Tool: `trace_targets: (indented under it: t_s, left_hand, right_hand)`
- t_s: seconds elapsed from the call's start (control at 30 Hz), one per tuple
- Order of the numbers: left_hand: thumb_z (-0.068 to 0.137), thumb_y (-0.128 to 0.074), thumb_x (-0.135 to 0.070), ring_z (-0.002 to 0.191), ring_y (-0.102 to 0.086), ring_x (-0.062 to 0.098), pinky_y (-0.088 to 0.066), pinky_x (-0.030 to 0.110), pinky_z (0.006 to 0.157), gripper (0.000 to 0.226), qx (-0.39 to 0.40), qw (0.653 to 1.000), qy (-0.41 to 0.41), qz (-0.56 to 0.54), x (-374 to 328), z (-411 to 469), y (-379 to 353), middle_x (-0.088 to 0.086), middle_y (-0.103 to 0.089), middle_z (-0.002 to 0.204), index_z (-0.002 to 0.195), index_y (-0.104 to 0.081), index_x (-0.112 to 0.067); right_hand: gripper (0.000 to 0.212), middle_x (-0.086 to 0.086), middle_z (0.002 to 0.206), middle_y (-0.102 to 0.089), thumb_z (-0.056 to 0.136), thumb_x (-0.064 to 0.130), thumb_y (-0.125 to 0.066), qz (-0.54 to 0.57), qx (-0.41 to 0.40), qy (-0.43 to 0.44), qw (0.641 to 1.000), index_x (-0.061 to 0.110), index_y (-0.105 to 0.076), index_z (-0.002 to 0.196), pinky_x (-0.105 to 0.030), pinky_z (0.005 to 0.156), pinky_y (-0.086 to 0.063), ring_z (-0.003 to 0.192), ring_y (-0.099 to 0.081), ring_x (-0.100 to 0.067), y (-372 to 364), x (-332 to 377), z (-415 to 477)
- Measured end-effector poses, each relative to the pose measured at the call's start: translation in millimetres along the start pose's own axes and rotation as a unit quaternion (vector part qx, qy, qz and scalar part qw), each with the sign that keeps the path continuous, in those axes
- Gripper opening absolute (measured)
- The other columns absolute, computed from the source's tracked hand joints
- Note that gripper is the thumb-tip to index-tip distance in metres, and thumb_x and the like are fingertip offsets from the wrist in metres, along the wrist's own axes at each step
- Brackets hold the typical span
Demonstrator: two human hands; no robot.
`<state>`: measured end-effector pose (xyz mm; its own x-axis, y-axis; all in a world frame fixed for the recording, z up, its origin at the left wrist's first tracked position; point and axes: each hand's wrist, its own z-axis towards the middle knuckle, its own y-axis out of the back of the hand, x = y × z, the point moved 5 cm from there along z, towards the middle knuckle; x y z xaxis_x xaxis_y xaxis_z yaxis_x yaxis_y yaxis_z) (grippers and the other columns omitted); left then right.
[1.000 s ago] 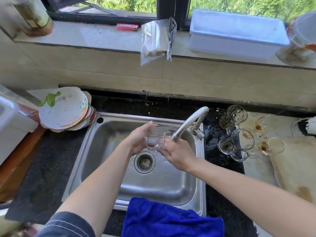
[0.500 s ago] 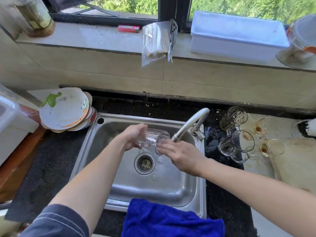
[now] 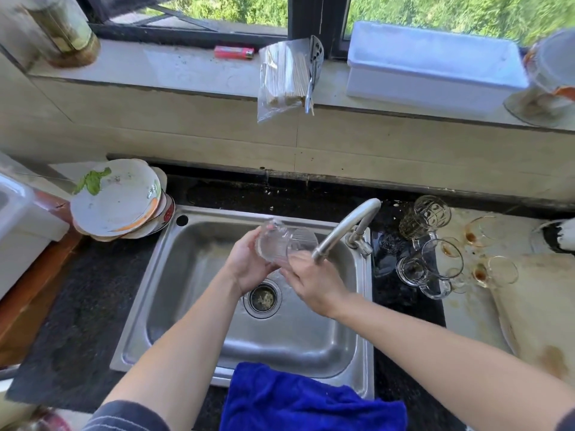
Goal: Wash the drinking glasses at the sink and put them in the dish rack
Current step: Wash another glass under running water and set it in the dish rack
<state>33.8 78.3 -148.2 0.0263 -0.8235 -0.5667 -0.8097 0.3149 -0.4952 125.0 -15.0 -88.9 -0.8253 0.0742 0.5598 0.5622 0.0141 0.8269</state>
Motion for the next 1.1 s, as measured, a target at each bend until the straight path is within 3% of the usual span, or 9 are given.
trace_targets:
  t_s: [0.13, 0.2, 0.3, 0.53, 0.67, 0.77, 0.9, 1.03, 1.1]
  left_hand:
    - [0.094, -0.044, -0.051, 0.113, -0.056, 0.037, -0.036, 0.049, 0.106, 0.061, -0.037, 0.999, -0.007, 0.039, -1.3, 5.6, 11.8, 0.022, -0.059, 0.127, 0.126, -0.059, -0.001]
    - [0.093, -0.048, -0.051, 0.109, -0.058, 0.038, -0.042, 0.049, 0.1, 0.064, -0.06, 0.996, -0.016, 0.062, -5.1, 5.8, 15.4, 0.024, -0.059, 0.127, 0.129, -0.056, 0.0]
    - [0.094, -0.051, -0.045, 0.087, -0.064, 0.031, -0.048, 0.04, 0.08, 0.055, -0.073, 0.993, -0.026, 0.094, -4.5, 6.3, 1.9, 0.021, -0.066, 0.113, 0.123, -0.06, 0.0]
    - [0.095, -0.051, -0.043, 0.069, -0.061, 0.024, -0.044, 0.033, 0.066, 0.038, -0.1, 0.99, -0.011, 0.096, -8.2, 6.2, 20.2, 0.012, -0.07, 0.089, 0.098, -0.068, -0.01]
    - [0.094, -0.051, -0.045, 0.071, -0.061, 0.024, -0.044, 0.033, 0.065, 0.043, -0.07, 0.993, -0.004, 0.09, 3.8, 7.0, 3.7, 0.013, -0.067, 0.093, 0.111, -0.065, -0.008]
    - [0.094, -0.052, -0.044, 0.072, -0.059, 0.023, -0.042, 0.032, 0.063, 0.037, -0.105, 0.992, -0.022, 0.07, -9.4, 7.0, 20.8, 0.011, -0.068, 0.09, 0.102, -0.066, -0.012]
    - [0.095, -0.052, -0.044, 0.073, -0.06, 0.023, -0.042, 0.033, 0.065, 0.035, -0.104, 0.991, -0.023, 0.083, -11.4, 6.4, 21.6, 0.008, -0.071, 0.087, 0.097, -0.068, -0.013]
    - [0.096, -0.05, -0.041, 0.071, -0.063, 0.024, -0.047, 0.033, 0.067, 0.035, -0.083, 0.989, -0.016, 0.121, -8.6, 4.3, 4.5, 0.009, -0.07, 0.085, 0.098, -0.067, -0.01]
    - [0.094, -0.052, -0.044, 0.069, -0.061, 0.025, -0.045, 0.033, 0.064, 0.036, -0.102, 0.987, -0.014, 0.124, -14.1, 4.7, 18.1, 0.011, -0.069, 0.087, 0.098, -0.068, -0.011]
  right_hand:
    - [0.03, -0.009, 0.106, -0.07, 0.092, 0.024, -0.049, -0.019, -0.033, 0.097, 0.995, 0.006, -0.067, 0.107, -0.041, 0.079, -0.057, 0.102, -0.064, -0.028, 6.9, 10.1, -8.6]
    - [0.03, -0.006, 0.108, -0.072, 0.079, 0.011, -0.064, -0.121, -0.047, 0.168, 0.977, 0.008, -0.071, 0.108, -0.037, 0.08, -0.056, 0.107, -0.065, -0.025, 13.1, 3.4, -15.9]
    - [0.039, -0.006, 0.104, -0.07, 0.062, 0.003, -0.072, -0.198, -0.01, 0.135, 0.971, 0.007, -0.071, 0.101, -0.036, 0.069, -0.059, 0.107, -0.062, -0.027, 2.7, -4.0, -1.9]
    - [0.039, -0.009, 0.12, -0.068, 0.075, -0.002, -0.063, -0.196, -0.015, 0.194, 0.961, 0.007, -0.068, 0.113, -0.04, 0.075, -0.055, 0.12, -0.059, -0.027, 3.0, -20.7, -25.2]
    - [0.031, -0.009, 0.107, -0.068, 0.075, 0.0, -0.05, -0.228, -0.053, 0.171, 0.957, 0.003, -0.068, 0.101, -0.044, 0.074, -0.054, 0.114, -0.058, -0.028, -1.4, -6.8, -9.0]
    - [0.039, -0.008, 0.128, -0.063, 0.081, 0.004, -0.055, -0.268, -0.081, 0.162, 0.946, 0.007, -0.065, 0.119, -0.046, 0.083, -0.047, 0.126, -0.051, -0.034, 5.3, -15.7, -26.3]
    - [0.054, -0.007, 0.136, -0.058, 0.076, 0.006, -0.062, -0.282, -0.061, 0.117, 0.95, 0.017, -0.057, 0.128, -0.046, 0.071, -0.05, 0.108, -0.06, -0.044, 0.2, -19.5, -25.2]
    - [0.05, -0.006, 0.123, -0.063, 0.069, 0.003, -0.07, -0.186, 0.001, 0.104, 0.977, 0.011, -0.062, 0.117, -0.033, 0.037, -0.048, 0.06, -0.067, -0.034, -5.1, -15.4, -5.8]
    - [0.059, -0.002, 0.132, -0.061, 0.066, 0.006, -0.076, -0.184, 0.025, 0.141, 0.972, 0.015, -0.063, 0.123, -0.029, 0.037, -0.048, 0.069, -0.069, -0.029, -4.0, -20.8, -15.5]
